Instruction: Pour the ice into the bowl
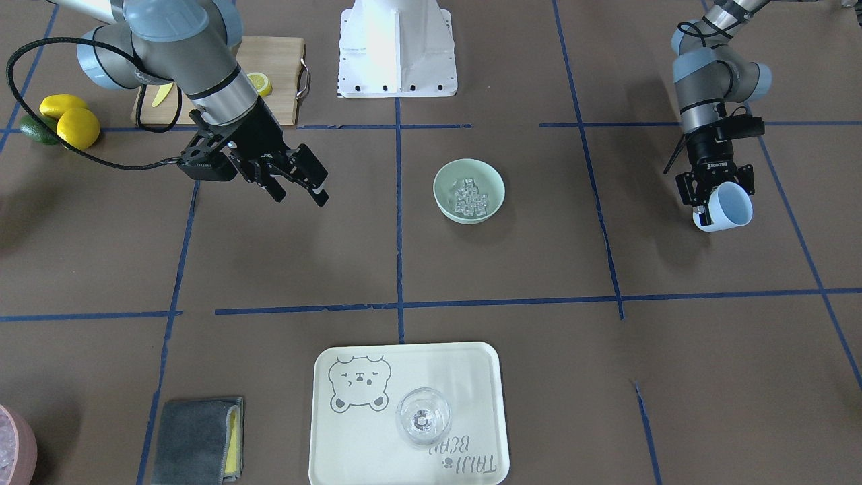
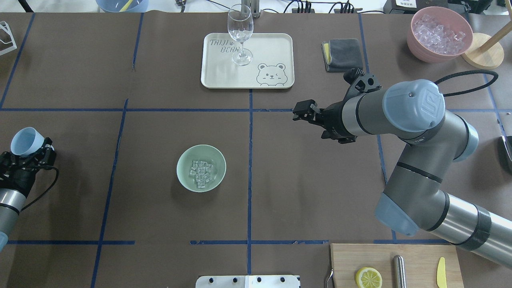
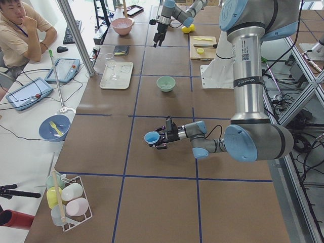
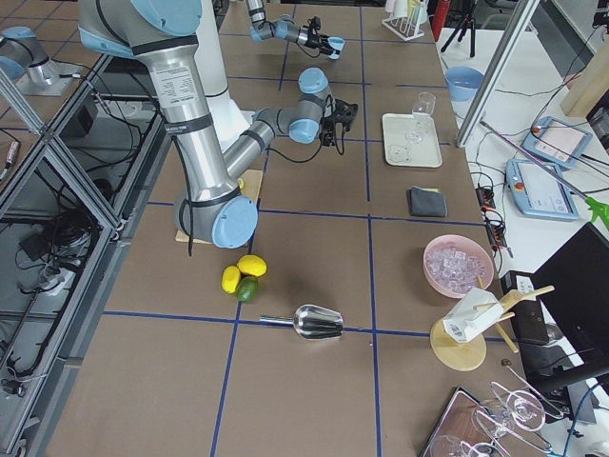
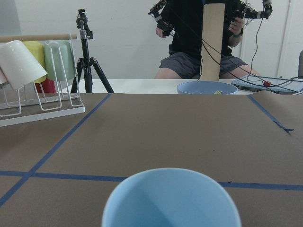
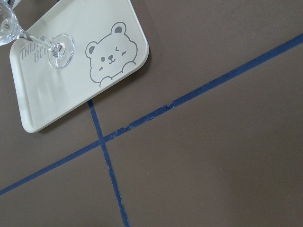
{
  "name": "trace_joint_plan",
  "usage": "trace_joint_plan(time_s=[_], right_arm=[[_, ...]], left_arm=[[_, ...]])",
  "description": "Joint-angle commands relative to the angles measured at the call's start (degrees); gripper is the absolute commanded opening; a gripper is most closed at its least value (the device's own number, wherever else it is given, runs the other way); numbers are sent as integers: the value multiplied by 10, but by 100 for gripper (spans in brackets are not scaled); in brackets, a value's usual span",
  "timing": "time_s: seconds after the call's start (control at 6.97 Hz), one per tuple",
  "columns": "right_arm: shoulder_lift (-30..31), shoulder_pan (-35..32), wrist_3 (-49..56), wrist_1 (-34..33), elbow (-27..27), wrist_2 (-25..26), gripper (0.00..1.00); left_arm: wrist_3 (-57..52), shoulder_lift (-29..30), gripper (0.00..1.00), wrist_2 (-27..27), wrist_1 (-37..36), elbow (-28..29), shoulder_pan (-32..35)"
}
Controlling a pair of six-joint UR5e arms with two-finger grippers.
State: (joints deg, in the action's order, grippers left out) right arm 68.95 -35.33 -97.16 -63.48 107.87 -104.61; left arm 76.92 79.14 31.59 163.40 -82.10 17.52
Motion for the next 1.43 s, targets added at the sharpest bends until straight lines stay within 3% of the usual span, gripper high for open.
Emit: trace_joint_plan(time_s=[0.0, 0.57, 1.0, 1.15, 1.29], right_arm=[[0, 3, -1, 0, 1, 7, 100], [-1, 4, -3, 0, 4, 8, 100], [-1, 4, -3, 0, 5, 8, 100], [0, 4, -3, 0, 5, 8, 100], [0, 4, -3, 0, 5, 7, 100]], left_arm=[[-2, 1, 25, -16, -1, 2, -6], [-2, 1, 26, -69, -1, 17, -40], [-2, 2, 29, -71, -1, 23, -49], [-2, 2, 35, -72, -1, 23, -50], [-2, 2, 48, -71, -1, 24, -52]])
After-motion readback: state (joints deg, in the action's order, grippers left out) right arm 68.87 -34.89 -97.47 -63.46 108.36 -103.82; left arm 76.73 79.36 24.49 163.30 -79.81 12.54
